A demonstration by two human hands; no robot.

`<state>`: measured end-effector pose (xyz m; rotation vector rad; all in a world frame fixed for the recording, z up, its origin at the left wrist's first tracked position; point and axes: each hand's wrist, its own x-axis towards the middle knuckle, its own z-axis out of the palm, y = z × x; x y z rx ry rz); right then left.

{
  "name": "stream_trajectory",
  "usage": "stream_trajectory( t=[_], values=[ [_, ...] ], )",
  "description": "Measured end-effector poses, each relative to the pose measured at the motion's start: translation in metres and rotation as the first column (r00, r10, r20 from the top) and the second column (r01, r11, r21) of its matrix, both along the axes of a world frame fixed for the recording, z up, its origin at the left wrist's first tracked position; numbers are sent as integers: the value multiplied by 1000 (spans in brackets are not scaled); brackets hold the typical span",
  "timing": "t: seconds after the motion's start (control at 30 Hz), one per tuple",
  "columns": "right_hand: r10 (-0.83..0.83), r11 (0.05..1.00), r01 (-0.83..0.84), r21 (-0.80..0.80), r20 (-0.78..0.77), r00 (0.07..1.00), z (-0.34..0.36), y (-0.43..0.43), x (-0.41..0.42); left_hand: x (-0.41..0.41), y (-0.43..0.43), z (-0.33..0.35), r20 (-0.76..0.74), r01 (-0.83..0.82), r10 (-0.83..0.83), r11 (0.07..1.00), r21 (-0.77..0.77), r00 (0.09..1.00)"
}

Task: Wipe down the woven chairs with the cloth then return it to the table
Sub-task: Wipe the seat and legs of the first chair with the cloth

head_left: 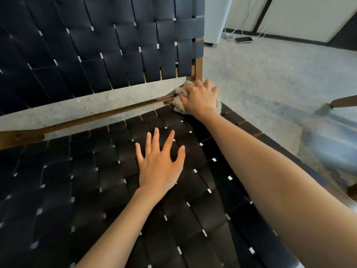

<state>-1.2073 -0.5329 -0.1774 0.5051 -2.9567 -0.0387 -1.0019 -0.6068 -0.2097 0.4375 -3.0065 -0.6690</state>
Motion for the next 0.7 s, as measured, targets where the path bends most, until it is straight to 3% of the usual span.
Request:
stream_trajectory(
  t=[0.13,0.4,0.7],
  values=[
    [-106,994,107,-22,40,994,10,15,12,1,-1,1,23,21,-20,1000,-8,1000],
    [-111,993,113,-20,106,988,41,81,83,28,-15,10,167,223,-217,975,-19,962],
    [-241,963,248,-103,79,967,75,165,179,93,-3,37,182,211,-211,977,22,960]
  ],
)
